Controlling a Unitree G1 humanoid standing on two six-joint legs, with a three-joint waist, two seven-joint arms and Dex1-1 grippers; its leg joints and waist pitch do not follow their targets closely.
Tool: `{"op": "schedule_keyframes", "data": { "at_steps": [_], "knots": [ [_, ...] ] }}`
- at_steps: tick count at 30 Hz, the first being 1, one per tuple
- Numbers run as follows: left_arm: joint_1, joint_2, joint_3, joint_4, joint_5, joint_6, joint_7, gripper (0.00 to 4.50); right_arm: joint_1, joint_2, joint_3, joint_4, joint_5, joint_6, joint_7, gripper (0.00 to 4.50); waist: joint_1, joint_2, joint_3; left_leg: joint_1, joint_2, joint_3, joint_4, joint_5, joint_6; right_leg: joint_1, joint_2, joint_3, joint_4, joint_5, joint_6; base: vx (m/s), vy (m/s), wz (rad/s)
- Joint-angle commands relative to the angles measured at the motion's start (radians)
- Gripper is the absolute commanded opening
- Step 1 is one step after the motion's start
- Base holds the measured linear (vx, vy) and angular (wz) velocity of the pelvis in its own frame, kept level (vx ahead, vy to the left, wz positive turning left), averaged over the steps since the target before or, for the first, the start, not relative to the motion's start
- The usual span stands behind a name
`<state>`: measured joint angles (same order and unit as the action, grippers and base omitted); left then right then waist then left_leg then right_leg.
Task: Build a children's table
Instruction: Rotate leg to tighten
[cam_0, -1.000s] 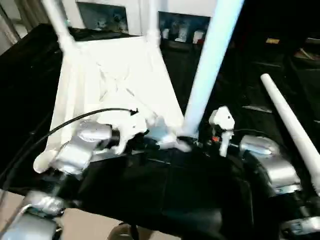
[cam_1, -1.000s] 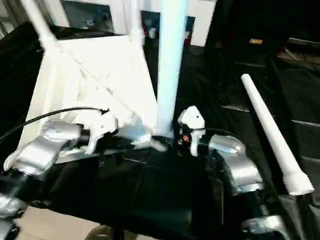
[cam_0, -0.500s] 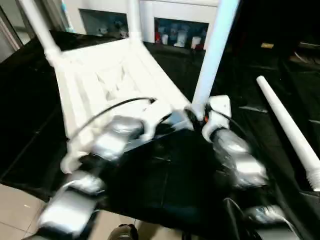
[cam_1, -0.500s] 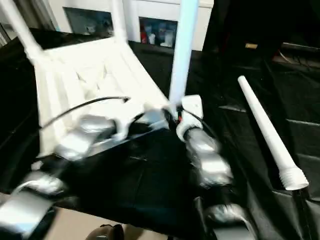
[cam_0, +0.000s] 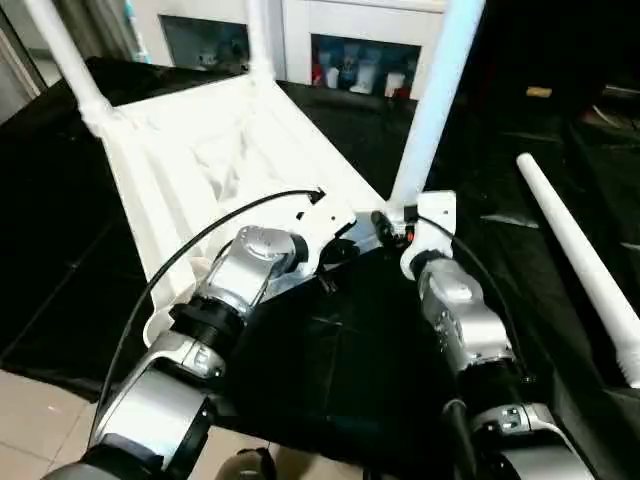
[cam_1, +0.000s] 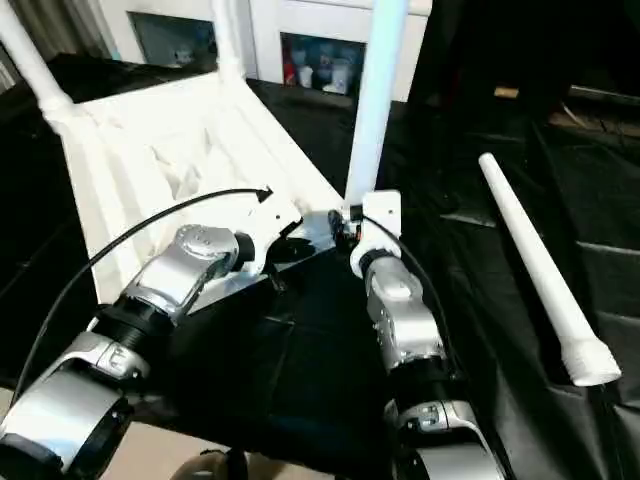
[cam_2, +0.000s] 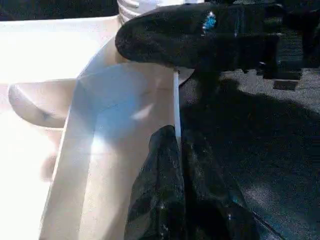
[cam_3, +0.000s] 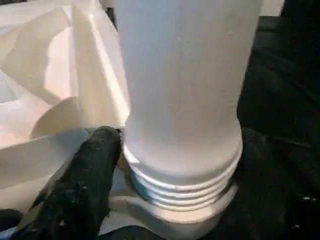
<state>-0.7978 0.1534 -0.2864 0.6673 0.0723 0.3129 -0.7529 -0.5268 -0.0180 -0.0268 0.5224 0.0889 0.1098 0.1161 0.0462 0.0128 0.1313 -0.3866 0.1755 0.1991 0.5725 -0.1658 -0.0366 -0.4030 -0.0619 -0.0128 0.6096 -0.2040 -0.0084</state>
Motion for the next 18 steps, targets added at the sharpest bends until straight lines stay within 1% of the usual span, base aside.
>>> {"op": "schedule_keyframes", "data": {
  "at_steps": [1,2,3,4,5,6,7,8,9,10,11,13,14,15,16,17,18],
  "knots": [
    [0.021,0.017,-0.021,0.008,0.018,0.005,-0.011,0.00,0.022,-0.011,0.019,-0.036,0.013,0.021,0.034,3.88,-0.001,-0.007,-0.058,0.020,0.050,-0.028,-0.078,-0.233,0.020,0.031,-0.075,0.040,-0.085,-0.190,-0.201,0.000,0.000,0.00],
    [0.025,0.022,-0.021,0.001,0.018,0.004,-0.018,0.00,0.028,-0.021,0.019,-0.058,0.012,0.025,0.044,3.98,0.000,-0.007,-0.060,0.019,0.050,-0.027,-0.076,-0.210,0.027,0.032,-0.074,0.040,-0.082,-0.152,-0.205,0.000,0.000,0.00],
    [0.034,0.035,-0.022,-0.013,0.017,-0.002,-0.039,0.00,0.044,-0.047,0.022,-0.104,0.018,0.038,0.080,4.18,0.001,-0.008,-0.062,0.017,0.049,-0.027,-0.074,-0.180,0.038,0.036,-0.073,0.039,-0.078,-0.104,-0.212,0.000,0.000,0.00],
    [0.034,0.035,-0.022,-0.013,0.017,-0.002,-0.039,0.00,0.044,-0.047,0.022,-0.104,0.018,0.038,0.080,4.18,0.001,-0.008,-0.063,0.016,0.048,-0.026,-0.073,-0.168,0.043,0.037,-0.072,0.038,-0.075,-0.082,-0.216,0.000,0.000,0.00],
    [0.039,0.043,-0.023,-0.020,0.016,-0.002,-0.048,0.00,0.053,-0.061,0.022,-0.127,0.025,0.047,0.102,4.24,0.001,-0.008,-0.065,0.015,0.047,-0.024,-0.070,-0.147,0.055,0.038,-0.073,0.039,-0.072,-0.040,-0.224,0.000,0.000,0.00],
    [0.052,0.063,-0.025,-0.043,0.012,0.001,-0.071,0.00,0.076,-0.099,0.023,-0.187,0.049,0.076,0.168,4.27,0.003,-0.008,-0.063,0.014,0.049,-0.025,-0.069,-0.138,0.070,0.042,-0.073,0.038,-0.071,-0.016,-0.229,0.000,0.000,0.00],
    [0.059,0.074,-0.027,-0.054,0.011,-0.009,-0.084,0.00,0.087,-0.121,0.027,-0.216,0.060,0.090,0.206,4.39,0.003,-0.007,-0.064,0.014,0.049,-0.024,-0.068,-0.127,0.079,0.041,-0.073,0.038,-0.070,0.004,-0.234,0.000,0.000,0.00],
    [0.065,0.084,-0.027,-0.063,0.009,-0.017,-0.097,0.00,0.098,-0.143,0.033,-0.239,0.072,0.100,0.247,4.39,0.002,-0.009,-0.064,0.012,0.048,-0.024,-0.068,-0.123,0.084,0.045,-0.072,0.036,-0.069,0.010,-0.236,0.000,0.000,0.00],
    [0.065,0.084,-0.027,-0.063,0.009,-0.017,-0.097,0.00,0.098,-0.143,0.033,-0.239,0.072,0.100,0.247,4.39,0.004,-0.009,-0.063,0.012,0.049,-0.024,-0.067,-0.119,0.089,0.045,-0.073,0.037,-0.069,0.016,-0.238,0.000,0.000,0.00],
    [0.072,0.095,-0.026,-0.072,0.006,-0.017,-0.107,0.00,0.112,-0.175,0.044,-0.268,0.086,0.117,0.305,4.39,0.001,-0.009,-0.062,0.012,0.048,-0.023,-0.068,-0.127,0.089,0.043,-0.072,0.036,-0.071,0.000,-0.243,0.000,0.000,0.00],
    [0.076,0.103,-0.027,-0.076,0.006,-0.022,-0.115,0.00,0.122,-0.197,0.052,-0.286,0.098,0.128,0.345,4.39,0.002,-0.005,-0.062,0.015,0.048,-0.023,-0.067,-0.134,0.091,0.043,-0.071,0.036,-0.073,-0.011,-0.245,0.000,0.000,0.00],
    [0.090,0.127,-0.030,-0.091,-0.002,-0.047,-0.156,0.00,0.149,-0.265,0.079,-0.329,0.125,0.152,0.470,4.39,0.002,-0.006,-0.060,0.014,0.052,-0.023,-0.068,-0.141,0.089,0.044,-0.073,0.037,-0.073,-0.026,-0.250,0.000,0.000,0.00],
    [0.090,0.127,-0.030,-0.091,-0.002,-0.047,-0.156,0.00,0.149,-0.265,0.079,-0.329,0.125,0.152,0.470,4.39,0.001,-0.006,-0.061,0.013,0.051,-0.024,-0.068,-0.143,0.090,0.044,-0.073,0.036,-0.074,-0.029,-0.253,0.000,0.000,0.00],
    [0.096,0.139,-0.032,-0.098,-0.003,-0.048,-0.173,0.00,0.163,-0.301,0.100,-0.346,0.131,0.157,0.536,4.39,0.000,-0.006,-0.061,0.014,0.052,-0.023,-0.068,-0.145,0.090,0.044,-0.071,0.036,-0.074,-0.031,-0.257,0.000,0.000,0.00],
    [0.104,0.160,-0.037,-0.108,-0.001,-0.058,-0.196,0.00,0.179,-0.350,0.133,-0.361,0.130,0.143,0.624,4.39,0.002,-0.006,-0.060,0.014,0.053,-0.024,-0.068,-0.146,0.091,0.044,-0.072,0.035,-0.074,-0.032,-0.258,0.000,0.000,0.00],
    [0.104,0.160,-0.037,-0.108,-0.001,-0.058,-0.196,0.00,0.179,-0.350,0.133,-0.361,0.130,0.143,0.624,4.39,0.002,-0.006,-0.060,0.014,0.055,-0.024,-0.068,-0.144,0.093,0.045,-0.074,0.036,-0.074,-0.027,-0.259,0.000,0.000,0.00],
    [0.116,0.178,-0.041,-0.132,-0.009,-0.075,-0.233,0.00,0.184,-0.370,0.145,-0.369,0.131,0.134,0.662,4.39,0.001,-0.005,-0.061,0.014,0.055,-0.024,-0.067,-0.142,0.095,0.044,-0.075,0.036,-0.073,-0.025,-0.266,0.000,0.000,0.00]
  ]
}}
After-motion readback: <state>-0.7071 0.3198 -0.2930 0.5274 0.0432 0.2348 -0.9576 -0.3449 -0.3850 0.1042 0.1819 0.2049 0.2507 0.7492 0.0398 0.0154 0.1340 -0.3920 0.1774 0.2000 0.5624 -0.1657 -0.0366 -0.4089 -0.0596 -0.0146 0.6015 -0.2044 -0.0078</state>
